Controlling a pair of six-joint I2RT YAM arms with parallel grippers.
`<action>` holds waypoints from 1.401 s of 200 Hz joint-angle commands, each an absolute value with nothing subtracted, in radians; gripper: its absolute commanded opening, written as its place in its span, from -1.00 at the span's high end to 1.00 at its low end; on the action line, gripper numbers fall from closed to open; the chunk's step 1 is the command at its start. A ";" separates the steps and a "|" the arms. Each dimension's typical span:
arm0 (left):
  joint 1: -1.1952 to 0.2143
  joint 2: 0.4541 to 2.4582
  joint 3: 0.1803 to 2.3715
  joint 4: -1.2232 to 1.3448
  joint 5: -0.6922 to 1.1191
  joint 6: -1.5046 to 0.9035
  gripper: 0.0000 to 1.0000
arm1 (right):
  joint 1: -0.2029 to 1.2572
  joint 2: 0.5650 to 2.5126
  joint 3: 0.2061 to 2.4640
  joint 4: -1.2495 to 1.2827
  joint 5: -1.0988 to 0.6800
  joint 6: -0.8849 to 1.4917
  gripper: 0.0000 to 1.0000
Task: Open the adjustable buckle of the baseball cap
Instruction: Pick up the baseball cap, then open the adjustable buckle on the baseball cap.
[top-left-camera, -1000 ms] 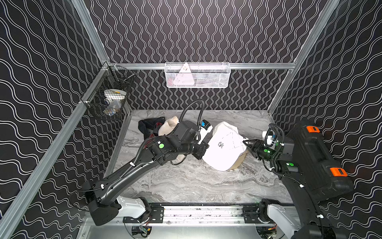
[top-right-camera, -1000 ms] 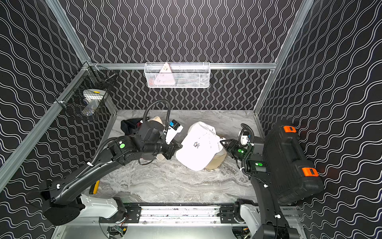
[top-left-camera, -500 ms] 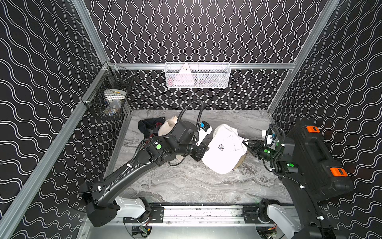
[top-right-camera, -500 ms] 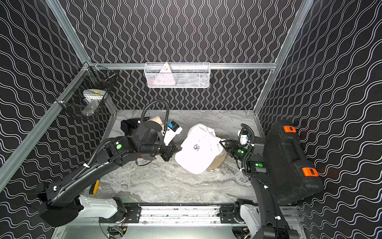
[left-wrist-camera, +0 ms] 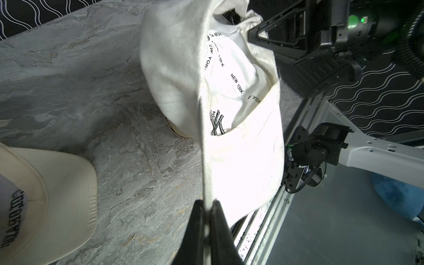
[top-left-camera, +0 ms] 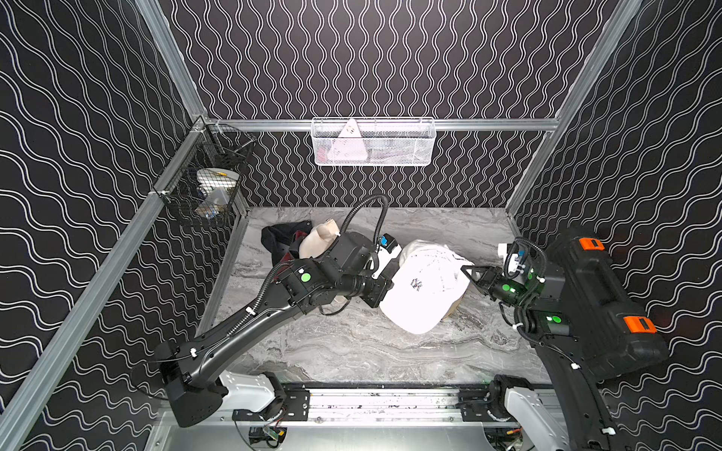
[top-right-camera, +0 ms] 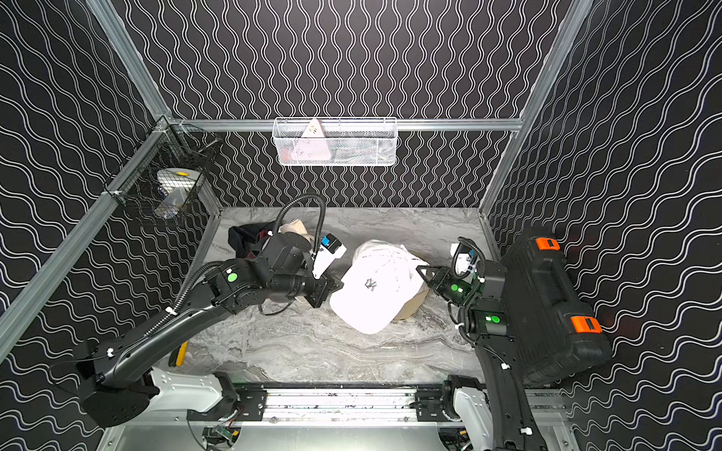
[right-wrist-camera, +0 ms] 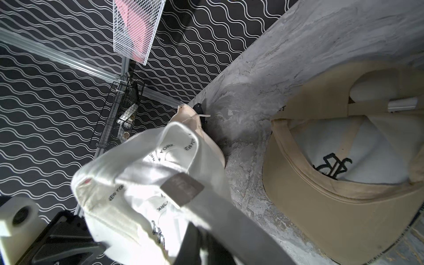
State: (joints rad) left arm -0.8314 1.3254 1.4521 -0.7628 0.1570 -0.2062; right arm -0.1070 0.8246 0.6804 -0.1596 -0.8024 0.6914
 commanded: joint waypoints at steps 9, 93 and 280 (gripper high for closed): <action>-0.834 1.317 1.442 -0.741 0.191 -0.186 0.81 | -0.106 0.799 0.689 -0.103 -0.868 0.684 1.00; -0.835 1.275 1.436 -0.686 0.284 -0.170 0.48 | -0.103 0.724 0.750 -0.127 -0.912 0.649 1.00; -0.858 1.397 1.542 -0.520 0.287 -0.253 0.20 | 0.643 0.863 0.946 -0.456 -0.381 0.224 1.00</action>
